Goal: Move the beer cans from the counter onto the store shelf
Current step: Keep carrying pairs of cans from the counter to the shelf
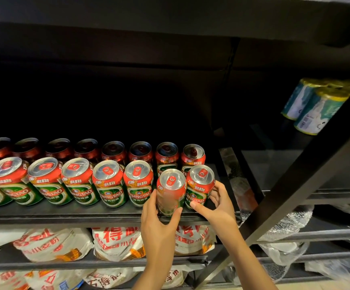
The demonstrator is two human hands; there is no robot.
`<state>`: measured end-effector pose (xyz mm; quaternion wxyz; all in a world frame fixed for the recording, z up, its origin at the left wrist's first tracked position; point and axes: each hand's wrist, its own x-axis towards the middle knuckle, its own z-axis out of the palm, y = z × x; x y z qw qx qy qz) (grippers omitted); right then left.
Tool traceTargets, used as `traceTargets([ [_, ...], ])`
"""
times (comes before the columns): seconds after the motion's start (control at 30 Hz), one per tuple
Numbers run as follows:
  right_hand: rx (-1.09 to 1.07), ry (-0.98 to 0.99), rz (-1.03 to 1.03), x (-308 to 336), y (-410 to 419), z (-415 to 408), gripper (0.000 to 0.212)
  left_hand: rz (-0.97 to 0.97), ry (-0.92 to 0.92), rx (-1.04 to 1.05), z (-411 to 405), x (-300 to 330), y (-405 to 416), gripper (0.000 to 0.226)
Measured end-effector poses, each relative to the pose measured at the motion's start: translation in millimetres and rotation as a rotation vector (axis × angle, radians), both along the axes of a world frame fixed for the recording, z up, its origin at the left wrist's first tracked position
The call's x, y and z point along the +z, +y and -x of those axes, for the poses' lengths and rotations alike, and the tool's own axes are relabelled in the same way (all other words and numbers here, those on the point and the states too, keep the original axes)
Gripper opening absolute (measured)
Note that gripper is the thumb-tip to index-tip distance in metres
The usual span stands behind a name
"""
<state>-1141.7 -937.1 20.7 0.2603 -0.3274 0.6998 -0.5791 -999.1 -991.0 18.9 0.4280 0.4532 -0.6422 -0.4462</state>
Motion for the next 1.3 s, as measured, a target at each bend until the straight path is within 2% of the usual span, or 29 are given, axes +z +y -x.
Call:
traceTargets([
  [0.23,0.02,0.035,-0.003,-0.6,2.7,-0.9,0.067,0.035,-0.005,0.12,8.5,1.5,3.0,0.067],
  [0.47,0.002,0.03,-0.006,-0.8,-0.5,-4.1,0.072,0.006,0.023,0.035,0.1,-3.8,3.5,0.065],
  [0.73,-0.031,0.049,0.011,0.2,-0.1,-4.3,0.071,0.002,0.068,0.109,5.3,-1.5,4.5,0.06],
  [0.87,-0.044,0.072,0.015,1.2,1.0,-9.7,0.064,-0.006,0.053,0.14,8.0,-2.9,3.3,0.061],
  [1.1,-0.065,0.091,0.0,-3.7,0.3,-11.5,0.066,0.062,0.033,0.149,8.7,-7.2,0.1,0.06],
  [1.3,-0.092,0.125,0.023,-0.7,0.0,-16.3,0.06,0.018,-0.002,0.2,11.2,-0.4,-1.4,0.061],
])
